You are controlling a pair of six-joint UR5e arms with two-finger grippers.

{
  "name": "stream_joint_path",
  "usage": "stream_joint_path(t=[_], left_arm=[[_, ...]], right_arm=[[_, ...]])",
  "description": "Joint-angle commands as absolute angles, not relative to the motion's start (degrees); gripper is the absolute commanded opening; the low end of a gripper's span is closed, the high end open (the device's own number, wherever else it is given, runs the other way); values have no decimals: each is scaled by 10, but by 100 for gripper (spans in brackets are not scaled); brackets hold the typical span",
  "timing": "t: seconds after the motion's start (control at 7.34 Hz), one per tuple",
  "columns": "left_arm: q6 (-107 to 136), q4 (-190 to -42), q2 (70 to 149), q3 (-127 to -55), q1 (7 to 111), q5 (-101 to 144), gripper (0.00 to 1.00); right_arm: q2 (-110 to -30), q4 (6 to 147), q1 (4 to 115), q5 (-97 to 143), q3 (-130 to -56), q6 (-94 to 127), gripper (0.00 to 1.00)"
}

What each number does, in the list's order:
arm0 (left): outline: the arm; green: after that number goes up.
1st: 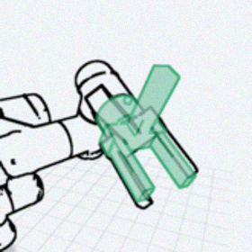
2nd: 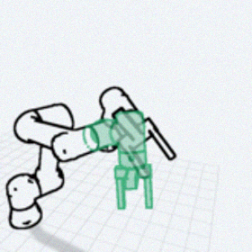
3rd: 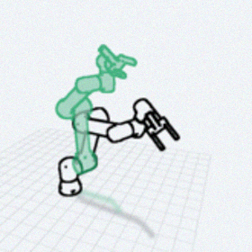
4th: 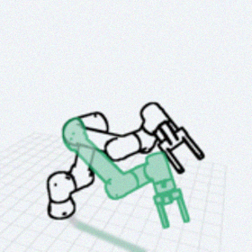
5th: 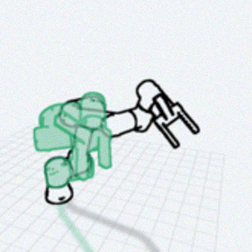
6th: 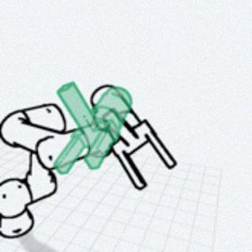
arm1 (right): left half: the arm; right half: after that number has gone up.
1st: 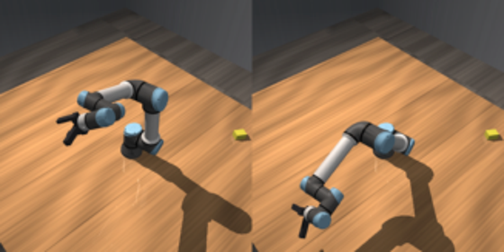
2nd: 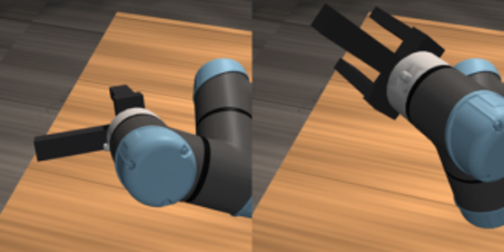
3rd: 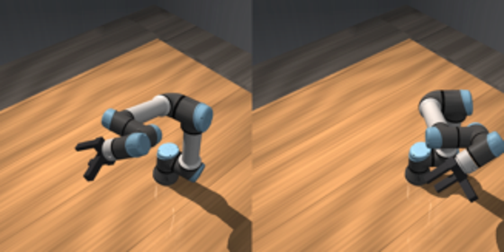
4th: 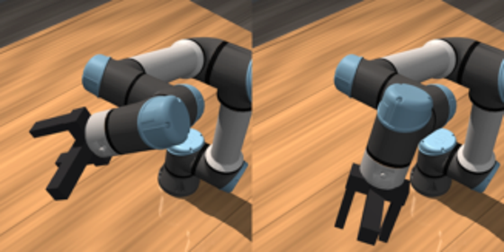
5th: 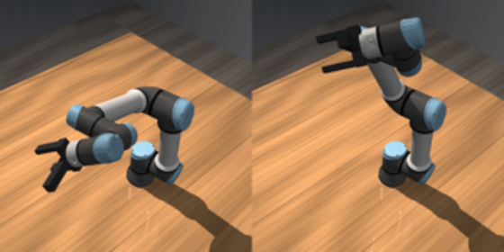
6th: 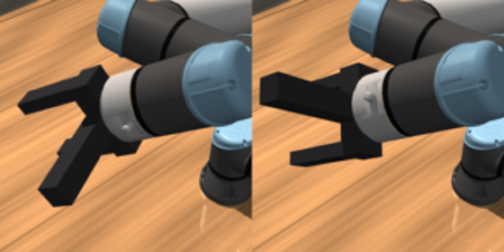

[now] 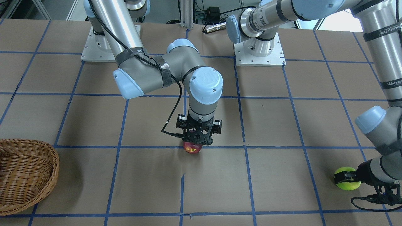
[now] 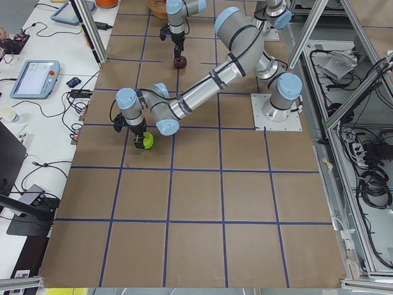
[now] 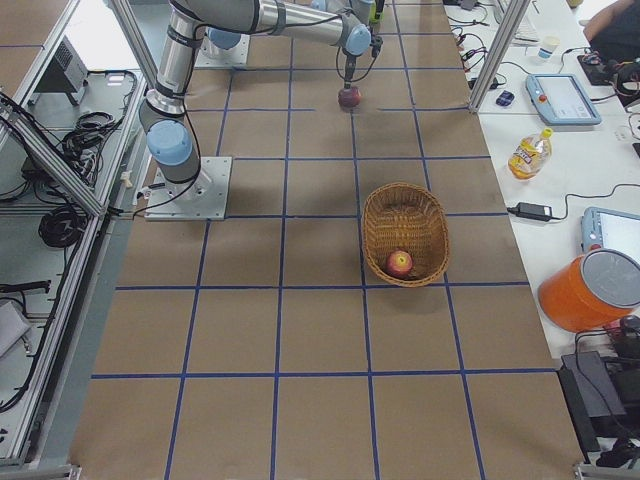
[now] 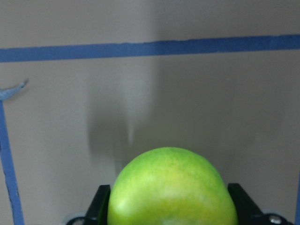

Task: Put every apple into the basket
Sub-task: 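Grasp the dark red apple with right gripper while left gripper grasps green apple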

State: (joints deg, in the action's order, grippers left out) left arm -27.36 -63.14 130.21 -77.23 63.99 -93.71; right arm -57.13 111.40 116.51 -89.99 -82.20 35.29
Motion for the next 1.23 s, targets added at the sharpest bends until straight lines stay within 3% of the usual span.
stream_joint_path(t=[0.0, 0.54, 0.68, 0.82, 1.09], left_arm=[[-253, -704, 1266, -753, 653, -935, 0], [-144, -734, 1194, -786, 733, -868, 0], [-129, -733, 1189, -792, 742, -866, 0], [-105, -733, 1185, -793, 744, -857, 0], [-102, -732, 1178, -807, 751, -842, 0]], right_arm=[[-558, 1128, 1163, -901, -822, 350, 100], [-519, 1132, 1162, -918, -822, 349, 100], [-518, 1142, 1162, -918, -822, 349, 78], [-518, 1139, 1158, -911, -822, 349, 3], [-534, 1129, 1131, -911, -822, 349, 0]])
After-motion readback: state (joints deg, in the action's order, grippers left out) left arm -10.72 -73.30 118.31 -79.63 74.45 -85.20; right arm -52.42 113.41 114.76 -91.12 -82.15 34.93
